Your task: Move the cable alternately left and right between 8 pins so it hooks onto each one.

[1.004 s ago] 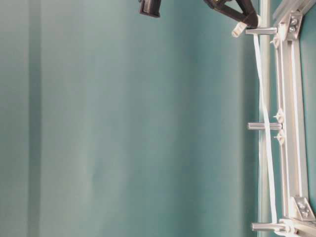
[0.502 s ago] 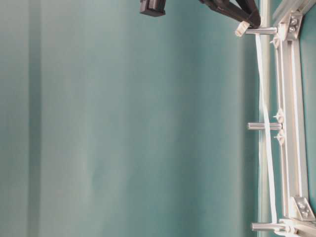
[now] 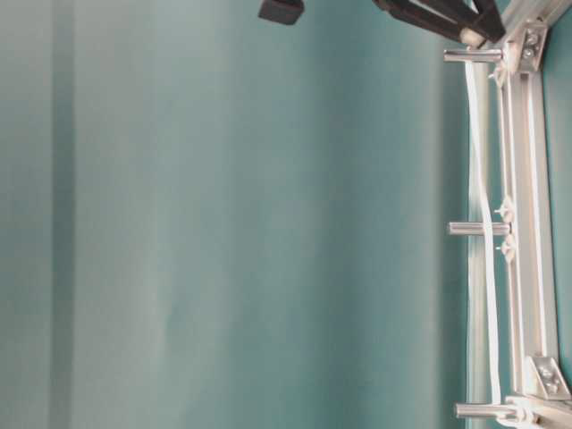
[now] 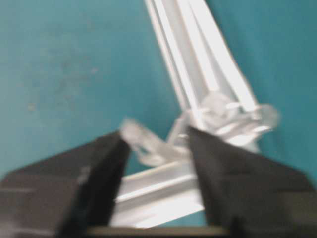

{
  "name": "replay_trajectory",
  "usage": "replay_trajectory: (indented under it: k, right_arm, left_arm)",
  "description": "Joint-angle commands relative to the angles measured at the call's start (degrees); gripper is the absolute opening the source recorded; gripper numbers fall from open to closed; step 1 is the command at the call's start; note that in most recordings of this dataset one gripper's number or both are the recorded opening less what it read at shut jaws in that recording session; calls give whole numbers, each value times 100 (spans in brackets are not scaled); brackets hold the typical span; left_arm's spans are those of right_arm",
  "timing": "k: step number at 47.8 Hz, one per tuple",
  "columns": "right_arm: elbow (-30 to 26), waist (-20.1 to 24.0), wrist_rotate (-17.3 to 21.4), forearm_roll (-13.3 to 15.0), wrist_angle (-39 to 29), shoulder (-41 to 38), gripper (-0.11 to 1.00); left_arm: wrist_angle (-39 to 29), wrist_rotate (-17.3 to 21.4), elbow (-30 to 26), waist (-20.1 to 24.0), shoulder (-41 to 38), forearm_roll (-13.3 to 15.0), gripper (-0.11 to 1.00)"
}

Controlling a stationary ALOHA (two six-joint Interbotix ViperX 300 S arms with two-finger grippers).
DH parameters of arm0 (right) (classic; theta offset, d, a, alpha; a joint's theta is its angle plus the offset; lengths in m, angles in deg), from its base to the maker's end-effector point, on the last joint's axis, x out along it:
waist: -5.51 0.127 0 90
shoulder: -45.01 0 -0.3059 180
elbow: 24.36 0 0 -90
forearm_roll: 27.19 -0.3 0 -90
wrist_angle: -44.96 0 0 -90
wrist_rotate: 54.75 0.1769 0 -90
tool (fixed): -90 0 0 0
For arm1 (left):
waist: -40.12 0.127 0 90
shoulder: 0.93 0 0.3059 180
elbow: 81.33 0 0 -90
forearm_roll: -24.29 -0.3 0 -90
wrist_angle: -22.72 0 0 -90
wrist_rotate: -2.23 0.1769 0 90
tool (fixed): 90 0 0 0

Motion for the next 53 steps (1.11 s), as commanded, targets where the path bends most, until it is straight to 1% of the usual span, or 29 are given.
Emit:
replay_trajectory:
  k: [1, 9, 19, 32, 37, 53]
  right_arm:
    - [-18, 97, 9, 9, 44, 141, 60]
    - [132, 105, -53, 9, -185, 352, 61]
    - [360, 79, -158, 9, -536, 905, 61]
    - [316, 26, -158, 9, -773, 1415, 61]
    - [360, -79, -149, 9, -817, 1573, 62]
    - [800, -360, -149, 9, -1257, 2303, 62]
  left_arm:
    - [53, -35, -62, 18, -44, -18, 60]
    - [62, -35, -53, 18, -53, -18, 60]
    - [62, -35, -53, 18, -44, -18, 60]
    - [62, -35, -53, 26, -44, -26, 60]
    - [62, -35, -53, 26, -53, -18, 60]
    - [62, -35, -53, 18, -44, -18, 60]
